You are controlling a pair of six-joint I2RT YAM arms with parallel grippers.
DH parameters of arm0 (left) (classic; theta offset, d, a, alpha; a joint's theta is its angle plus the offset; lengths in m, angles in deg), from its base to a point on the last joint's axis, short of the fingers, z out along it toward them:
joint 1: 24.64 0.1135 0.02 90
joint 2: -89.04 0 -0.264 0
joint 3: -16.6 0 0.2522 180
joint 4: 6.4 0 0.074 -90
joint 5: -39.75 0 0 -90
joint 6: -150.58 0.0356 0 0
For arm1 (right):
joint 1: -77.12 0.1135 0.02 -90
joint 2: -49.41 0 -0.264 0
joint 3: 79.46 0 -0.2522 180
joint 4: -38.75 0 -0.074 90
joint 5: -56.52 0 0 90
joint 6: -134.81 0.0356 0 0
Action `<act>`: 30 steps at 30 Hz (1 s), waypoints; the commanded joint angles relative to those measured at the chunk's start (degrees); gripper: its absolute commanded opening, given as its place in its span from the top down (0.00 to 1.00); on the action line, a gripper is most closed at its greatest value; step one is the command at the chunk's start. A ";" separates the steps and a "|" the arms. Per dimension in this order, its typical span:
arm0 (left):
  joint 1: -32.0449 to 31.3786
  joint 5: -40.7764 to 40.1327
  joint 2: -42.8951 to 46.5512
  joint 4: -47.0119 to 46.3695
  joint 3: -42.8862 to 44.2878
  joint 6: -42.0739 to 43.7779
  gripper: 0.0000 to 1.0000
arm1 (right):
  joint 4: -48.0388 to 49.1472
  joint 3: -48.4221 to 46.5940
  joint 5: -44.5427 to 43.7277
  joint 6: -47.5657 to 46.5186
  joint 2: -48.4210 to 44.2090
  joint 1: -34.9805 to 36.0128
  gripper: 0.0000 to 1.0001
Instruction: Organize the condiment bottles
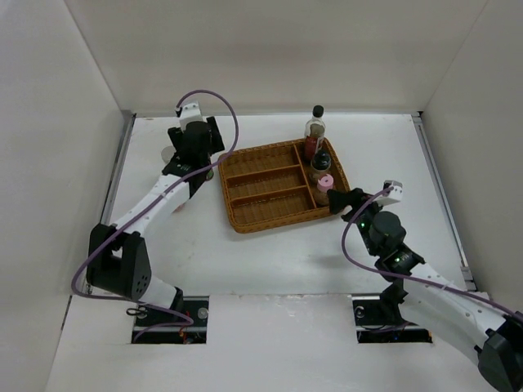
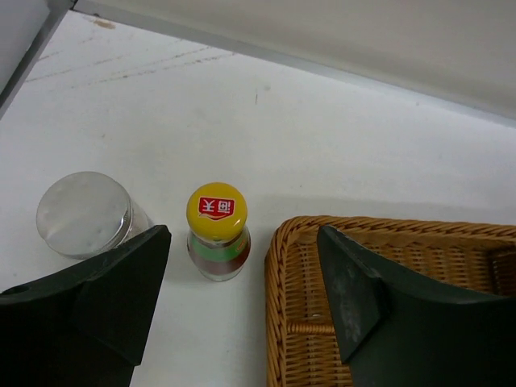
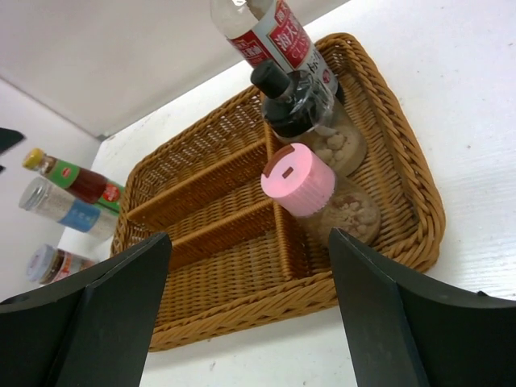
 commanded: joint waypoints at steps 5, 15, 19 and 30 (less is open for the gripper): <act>0.74 -2.93 -3.59 0.34 4.19 2.00 0.32 | 4.34 0.21 1.97 0.66 -0.91 0.14 0.14; 2.59 -3.64 -7.20 -2.12 4.11 2.18 0.52 | 4.34 0.12 3.21 0.75 -0.30 0.06 0.15; 3.03 -3.64 -6.94 -2.12 4.11 2.26 0.75 | 4.34 -0.06 3.38 0.66 0.23 0.06 0.15; -1.89 -5.83 5.71 -4.23 6.65 5.51 0.84 | 5.31 0.03 3.38 0.49 1.20 0.14 0.15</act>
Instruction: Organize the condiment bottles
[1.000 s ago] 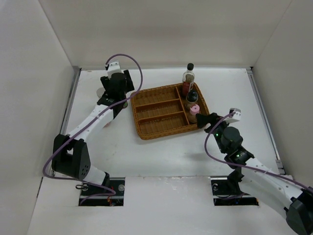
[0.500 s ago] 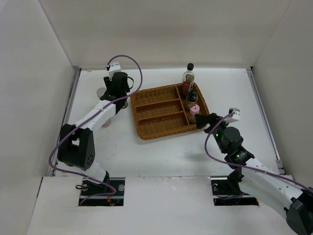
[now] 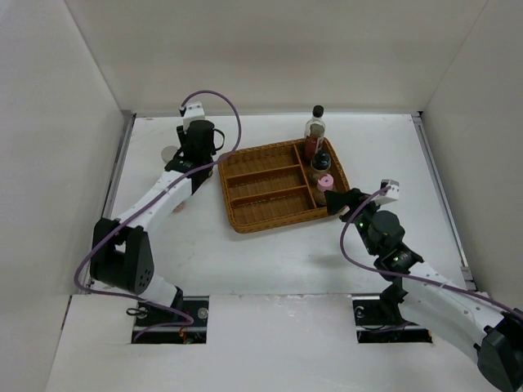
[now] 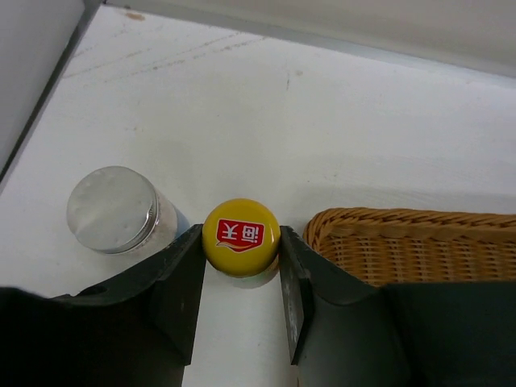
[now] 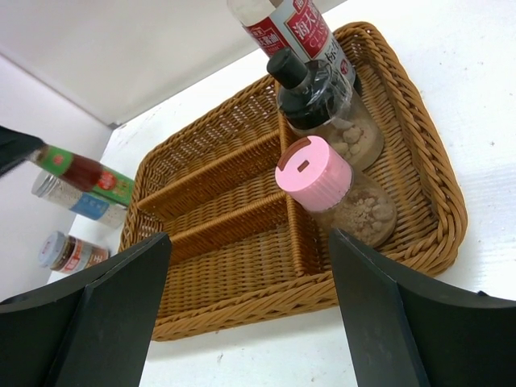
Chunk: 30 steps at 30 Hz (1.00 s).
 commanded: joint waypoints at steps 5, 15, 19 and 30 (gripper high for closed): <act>-7.15 -3.57 12.76 -10.14 7.23 4.72 0.84 | 4.02 -0.01 0.74 0.29 -0.09 0.14 0.14; -18.32 0.64 -0.67 -11.55 20.67 4.54 0.84 | 4.02 0.34 0.74 0.29 -1.41 0.06 0.13; -19.56 2.58 -7.27 -12.16 26.47 4.63 0.84 | 3.93 0.34 0.74 0.29 -1.50 0.14 0.13; -21.58 5.39 -18.35 -14.19 32.90 4.19 0.84 | 3.67 0.43 0.74 0.20 -1.94 0.06 0.11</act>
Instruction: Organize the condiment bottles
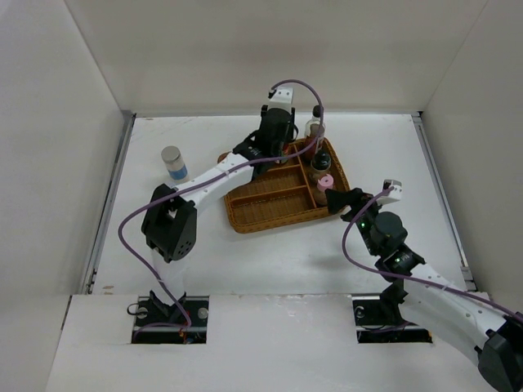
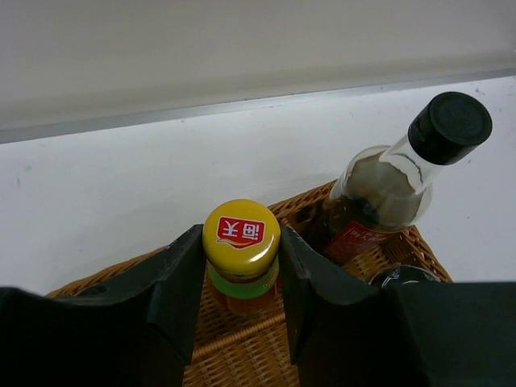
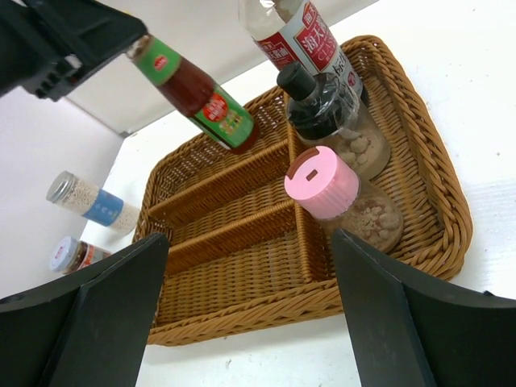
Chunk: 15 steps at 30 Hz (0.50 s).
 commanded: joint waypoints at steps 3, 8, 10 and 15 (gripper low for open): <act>-0.93 0.85 1.25 -9.20 5.54 0.10 0.84 | 3.21 0.41 0.74 0.20 -0.30 0.14 0.11; -2.07 1.11 -0.86 -11.83 2.11 -0.25 0.83 | 3.21 0.41 0.74 0.20 -0.65 0.14 0.11; -2.42 1.12 -1.74 -13.76 0.44 -0.16 0.82 | 3.12 0.41 0.74 0.20 -1.00 0.14 0.11; -2.69 0.59 -3.24 -16.05 -2.11 -0.34 0.77 | 2.95 0.41 0.74 0.20 -1.18 0.14 0.10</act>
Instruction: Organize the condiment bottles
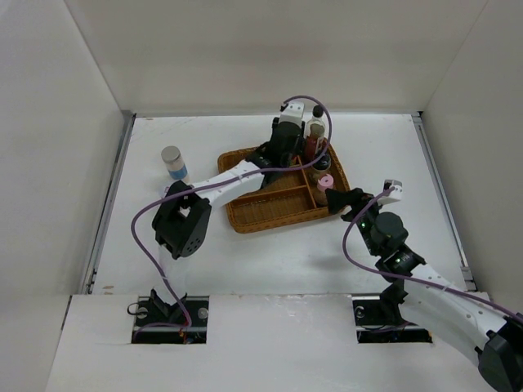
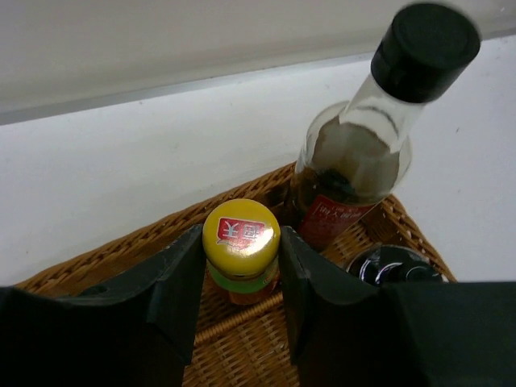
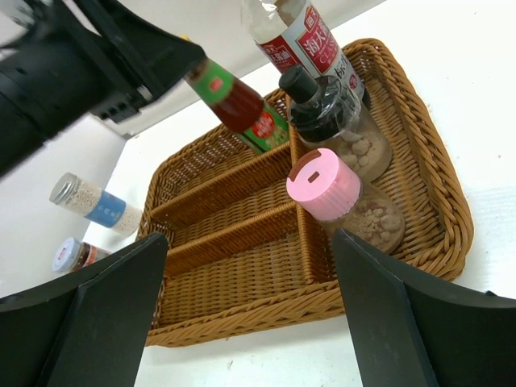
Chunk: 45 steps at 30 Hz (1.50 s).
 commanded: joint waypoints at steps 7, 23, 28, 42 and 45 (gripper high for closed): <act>-0.43 -1.14 2.88 -11.56 -3.20 -0.14 0.62 | 2.86 0.38 0.74 0.20 -0.65 0.14 0.09; 4.04 -5.26 22.38 -7.88 -17.16 -0.22 0.19 | 3.03 0.30 0.74 0.20 -0.39 0.14 0.11; 10.18 -10.10 31.26 0.47 -24.89 -1.72 0.19 | 2.60 -0.49 0.65 -0.59 -0.12 0.67 0.61; 27.07 -12.48 34.88 3.82 -36.51 -7.43 0.11 | 3.47 0.30 -9.54 -9.38 -14.80 13.06 0.25; 28.57 -12.74 34.53 3.73 -36.51 -7.69 0.10 | 3.48 -0.05 -9.46 -9.64 -13.05 13.06 0.16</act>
